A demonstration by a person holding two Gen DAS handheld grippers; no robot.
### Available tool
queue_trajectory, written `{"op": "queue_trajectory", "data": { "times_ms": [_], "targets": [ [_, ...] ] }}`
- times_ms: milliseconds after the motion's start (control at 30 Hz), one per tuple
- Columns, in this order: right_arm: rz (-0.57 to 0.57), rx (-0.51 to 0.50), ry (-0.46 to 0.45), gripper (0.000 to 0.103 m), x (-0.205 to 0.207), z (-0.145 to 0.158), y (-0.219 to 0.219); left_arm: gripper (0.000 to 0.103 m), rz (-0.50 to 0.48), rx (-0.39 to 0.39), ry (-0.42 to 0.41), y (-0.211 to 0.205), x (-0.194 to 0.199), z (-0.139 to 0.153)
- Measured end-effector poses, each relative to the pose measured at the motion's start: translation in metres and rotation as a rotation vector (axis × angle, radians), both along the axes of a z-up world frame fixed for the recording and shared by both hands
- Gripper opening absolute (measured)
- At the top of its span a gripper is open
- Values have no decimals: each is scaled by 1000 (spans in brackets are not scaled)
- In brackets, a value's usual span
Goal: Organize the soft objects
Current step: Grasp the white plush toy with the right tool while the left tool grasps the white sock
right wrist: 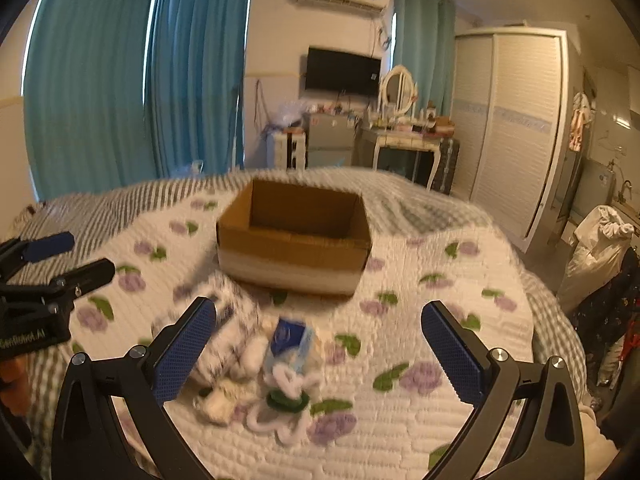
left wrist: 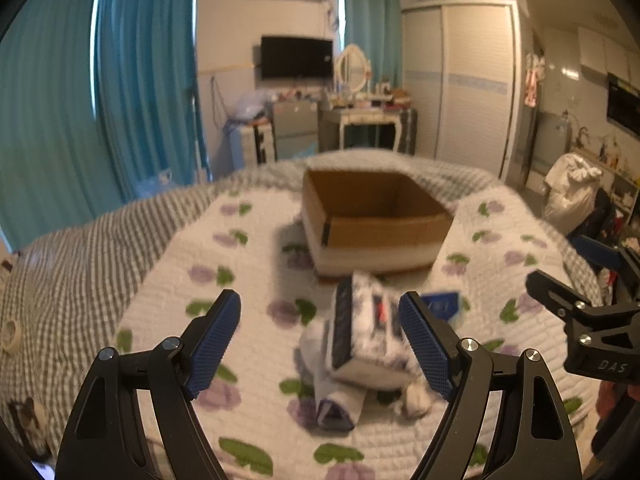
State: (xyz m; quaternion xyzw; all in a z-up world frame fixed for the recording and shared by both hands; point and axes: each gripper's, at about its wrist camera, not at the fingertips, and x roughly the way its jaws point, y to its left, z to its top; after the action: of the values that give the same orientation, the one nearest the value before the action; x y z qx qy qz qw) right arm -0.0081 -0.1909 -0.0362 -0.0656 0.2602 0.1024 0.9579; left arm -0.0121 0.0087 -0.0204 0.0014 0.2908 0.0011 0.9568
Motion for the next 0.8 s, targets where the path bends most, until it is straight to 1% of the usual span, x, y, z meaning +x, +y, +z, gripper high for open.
{"op": "queue_trajectory", "data": {
  "times_ms": [67,133,167,200,267,333,433,467,500,533,567,600,633,733,800],
  "targets": [
    [11,-15,52,103,4,-16,1,82,6,-4,42,3,0,-15],
    [22,-36,120,103,12,-41,4,82,7,4,79,2,1,-30],
    [19,-43,148,101,17,-50,5,82,8,14,103,2,2,-39],
    [13,-46,179,99,23,-61,5,82,11,19,123,1,2,-46],
    [12,-26,261,87,34,-81,4,82,17,19,172,1,6,-62],
    [24,2,326,85,44,-96,4,82,14,11,216,1,11,-75],
    [36,-13,353,82,52,-108,10,81,11,-4,280,0,18,-94],
    [43,-14,363,77,54,-111,12,81,6,-20,303,0,21,-101],
    [51,-13,378,74,57,-113,14,81,3,-28,318,0,23,-106],
    [54,-14,390,69,59,-115,15,81,4,-24,328,-1,25,-110],
    [56,-17,404,59,61,-119,17,81,2,-8,332,-4,26,-112],
    [57,-21,412,52,63,-122,20,81,-5,1,335,-6,27,-114],
    [62,-21,421,41,64,-124,20,80,-14,1,339,-8,28,-115],
    [78,-4,422,40,64,-125,20,80,-41,-23,337,-13,32,-117],
    [81,2,422,40,63,-124,21,80,-75,-51,332,-19,37,-118]
  ]
}}
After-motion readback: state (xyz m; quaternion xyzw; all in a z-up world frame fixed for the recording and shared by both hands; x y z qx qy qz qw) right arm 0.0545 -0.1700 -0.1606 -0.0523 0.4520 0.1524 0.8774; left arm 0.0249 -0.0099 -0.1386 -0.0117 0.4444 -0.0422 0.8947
